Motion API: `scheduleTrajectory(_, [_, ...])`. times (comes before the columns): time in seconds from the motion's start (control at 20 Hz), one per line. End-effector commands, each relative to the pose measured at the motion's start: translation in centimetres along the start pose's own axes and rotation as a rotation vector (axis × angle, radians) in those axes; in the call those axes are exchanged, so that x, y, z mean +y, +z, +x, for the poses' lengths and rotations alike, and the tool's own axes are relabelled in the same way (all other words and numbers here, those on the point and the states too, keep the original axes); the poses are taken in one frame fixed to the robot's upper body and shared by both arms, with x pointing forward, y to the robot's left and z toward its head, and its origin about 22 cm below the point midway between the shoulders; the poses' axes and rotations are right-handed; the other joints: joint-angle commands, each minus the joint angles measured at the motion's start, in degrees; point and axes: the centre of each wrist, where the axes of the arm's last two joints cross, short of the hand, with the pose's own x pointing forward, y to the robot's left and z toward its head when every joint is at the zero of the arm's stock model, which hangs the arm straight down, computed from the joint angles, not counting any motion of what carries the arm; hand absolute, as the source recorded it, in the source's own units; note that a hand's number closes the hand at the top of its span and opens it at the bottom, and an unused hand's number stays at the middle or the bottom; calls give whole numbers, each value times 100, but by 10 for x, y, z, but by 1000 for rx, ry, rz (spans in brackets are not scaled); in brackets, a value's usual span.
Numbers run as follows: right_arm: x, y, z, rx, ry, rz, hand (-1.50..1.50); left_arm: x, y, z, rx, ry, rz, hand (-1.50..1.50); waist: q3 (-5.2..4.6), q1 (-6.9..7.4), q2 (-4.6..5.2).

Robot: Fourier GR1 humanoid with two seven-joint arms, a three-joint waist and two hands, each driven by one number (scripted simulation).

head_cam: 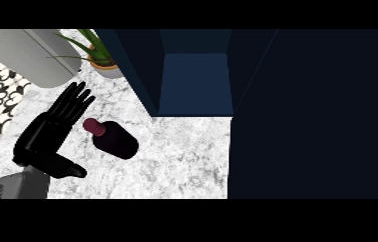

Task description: Pick up the wine, place it into the cabinet and close the cabinet

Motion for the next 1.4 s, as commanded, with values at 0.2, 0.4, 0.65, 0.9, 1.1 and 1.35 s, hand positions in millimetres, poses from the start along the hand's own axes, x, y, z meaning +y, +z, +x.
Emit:
scheduleTrajectory(0.2, [5, 1, 1, -1, 4, 9, -150, 11, 3, -38, 27, -17, -11, -150, 0, -1, -1])
scheduleTrajectory(0.4, [9, 12, 15, -11, -12, 19, -150, 12, 14, -51, 48, -32, 9, -150, 0, -4, -3])
scheduleTrajectory(0.65, [-2, 9, 12, 11, -2, 27, -150, 34, 8, -65, 58, -2, -11, -150, -1, -21, 2])
scheduleTrajectory(0.9, [-11, 4, -8, 7, -3, 1, -150, 30, -1, -80, 111, 25, -22, -150, 1, -19, 4])
scheduleTrajectory(1.1, [6, 4, -3, -1, -13, 8, -150, 22, 3, -101, 107, -4, -38, -150, -1, -25, 5])
scheduleTrajectory(1.35, [9, -5, 28, 5, 13, -5, -150, 25, -5, -110, 112, 14, -33, -150, -8, -42, 16])
